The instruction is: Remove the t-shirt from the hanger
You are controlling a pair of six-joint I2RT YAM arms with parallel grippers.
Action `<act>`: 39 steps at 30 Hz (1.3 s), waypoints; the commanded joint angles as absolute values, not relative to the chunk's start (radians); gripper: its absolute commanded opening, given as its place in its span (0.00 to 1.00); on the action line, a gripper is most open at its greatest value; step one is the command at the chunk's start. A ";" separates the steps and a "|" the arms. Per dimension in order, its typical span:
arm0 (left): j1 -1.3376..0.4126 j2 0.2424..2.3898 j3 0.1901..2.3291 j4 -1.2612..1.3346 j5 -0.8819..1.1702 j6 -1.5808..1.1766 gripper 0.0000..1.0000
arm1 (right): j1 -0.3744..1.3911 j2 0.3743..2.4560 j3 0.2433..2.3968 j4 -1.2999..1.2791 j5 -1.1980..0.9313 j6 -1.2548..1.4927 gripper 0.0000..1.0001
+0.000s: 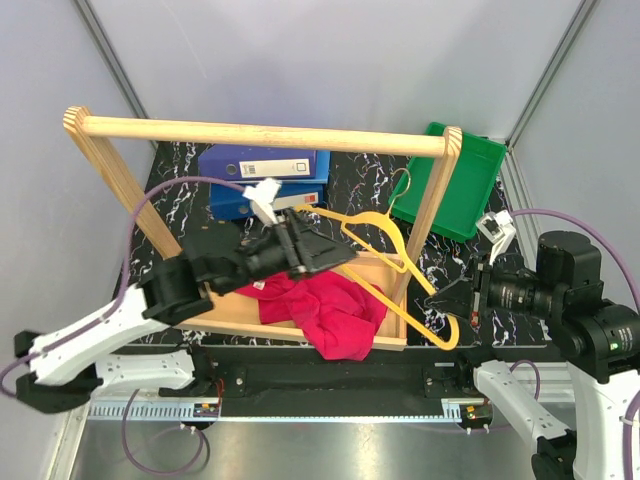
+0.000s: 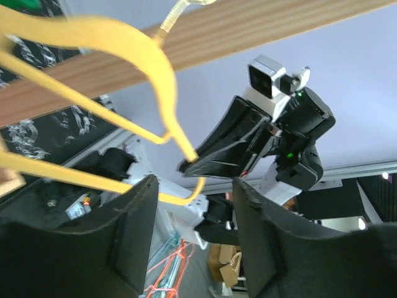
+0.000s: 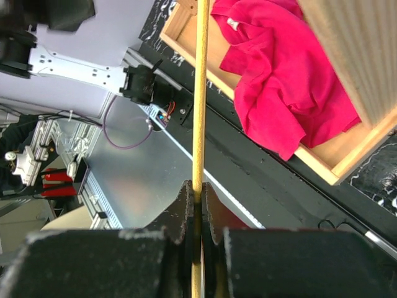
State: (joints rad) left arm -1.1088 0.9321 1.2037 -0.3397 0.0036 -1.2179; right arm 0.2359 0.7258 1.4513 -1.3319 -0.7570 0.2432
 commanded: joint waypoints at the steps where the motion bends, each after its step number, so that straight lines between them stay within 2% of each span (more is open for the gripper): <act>1: -1.280 1.024 1.298 -0.221 -0.258 -1.255 0.50 | 0.241 0.745 1.483 -1.295 -0.701 0.250 0.00; 6: -1.403 1.074 1.295 -0.218 -0.475 -1.327 0.46 | 0.241 0.749 1.491 -1.278 -0.701 0.270 0.00; 9: -1.436 1.143 1.354 -0.218 -0.517 -1.327 0.46 | 0.241 0.746 1.493 -1.285 -0.704 0.272 0.00; 13: -1.471 1.227 1.434 -0.225 -0.528 -1.364 0.46 | 0.241 0.735 1.480 -1.307 -0.696 0.258 0.00; 21: -1.494 1.319 1.454 -0.298 -0.584 -1.503 0.44 | 0.242 0.710 1.453 -1.315 -0.676 0.233 0.00; 24: -1.494 1.353 1.476 -0.304 -0.591 -1.506 0.40 | 0.241 0.709 1.454 -1.319 -0.683 0.222 0.00; 39: -1.500 1.431 1.520 -0.308 -0.586 -1.529 0.37 | 0.241 0.667 1.459 -1.345 -0.693 0.225 0.00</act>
State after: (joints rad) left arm -1.4937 1.4189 1.4616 -0.3325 -0.5438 -1.5192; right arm 0.2359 0.6735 1.4456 -1.3674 -0.6895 0.2401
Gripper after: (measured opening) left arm 0.383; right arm 0.045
